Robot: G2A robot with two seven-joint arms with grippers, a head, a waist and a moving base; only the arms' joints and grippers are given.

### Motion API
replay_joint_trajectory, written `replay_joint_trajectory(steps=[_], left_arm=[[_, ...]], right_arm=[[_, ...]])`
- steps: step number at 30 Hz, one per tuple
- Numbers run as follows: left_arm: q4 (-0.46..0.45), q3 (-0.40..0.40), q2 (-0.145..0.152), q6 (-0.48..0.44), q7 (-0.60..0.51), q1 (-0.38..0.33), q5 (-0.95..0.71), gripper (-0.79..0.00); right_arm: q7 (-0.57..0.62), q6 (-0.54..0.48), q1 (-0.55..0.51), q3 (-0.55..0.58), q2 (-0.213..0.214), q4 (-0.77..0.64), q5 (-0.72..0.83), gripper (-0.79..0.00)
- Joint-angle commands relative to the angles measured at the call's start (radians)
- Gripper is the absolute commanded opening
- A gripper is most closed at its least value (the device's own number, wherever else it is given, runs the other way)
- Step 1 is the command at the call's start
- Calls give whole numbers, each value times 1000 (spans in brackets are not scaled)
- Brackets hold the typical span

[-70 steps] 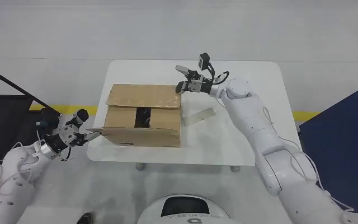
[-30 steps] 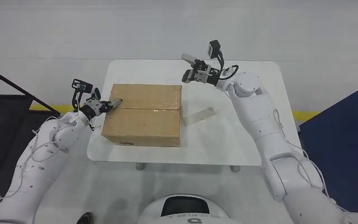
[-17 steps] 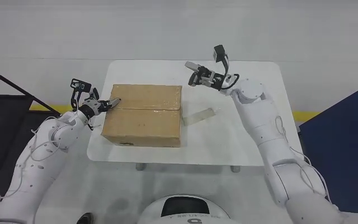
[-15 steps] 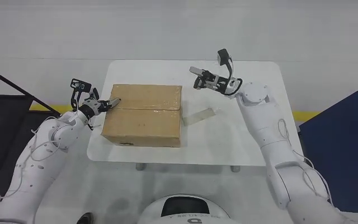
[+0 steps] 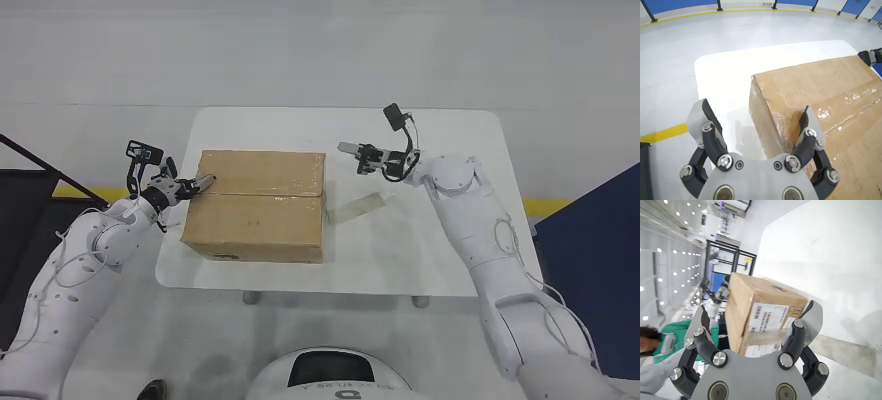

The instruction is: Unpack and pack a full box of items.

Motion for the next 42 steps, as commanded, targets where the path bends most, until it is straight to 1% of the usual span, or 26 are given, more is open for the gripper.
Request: replay_joint_trajectory(steps=[1,5,7,11,16,21,23,25,27,29,33,36,42], left_arm=[[0,0,0,0,0,0,0,0],[0,0,0,0,0,0,0,0],[0,0,0,0,0,0,0,0],[0,0,0,0,0,0,0,0],[0,0,0,0,0,0,0,0],[0,0,0,0,0,0,0,0],[0,0,0,0,0,0,0,0],[0,0,0,0,0,0,0,0],[0,0,0,0,0,0,0,0],[0,0,0,0,0,0,0,0],[0,0,0,0,0,0,0,0],[0,0,0,0,0,0,0,0],[0,0,0,0,0,0,0,0]], right_arm=[[80,-68,-24,1,14,-8,-109,0],[110,-130,-82,24,35,-54,-123,0],[121,-140,-103,29,43,-79,-141,0],[133,-138,-148,-2,52,-147,-226,0],[71,-78,-199,-62,50,-226,-313,0],[34,-63,-216,-96,47,-258,-324,0],[5,-56,-222,-107,45,-266,-314,0],[-76,-26,-233,-108,42,-276,-303,0],[-140,-17,-243,-105,39,-282,-275,0],[-178,-18,-250,-100,38,-284,-257,0],[-298,-33,-281,-70,38,-294,-189,0],[-356,-39,-298,-61,38,-300,-166,0],[-464,-30,-330,-54,38,-321,-169,0]])
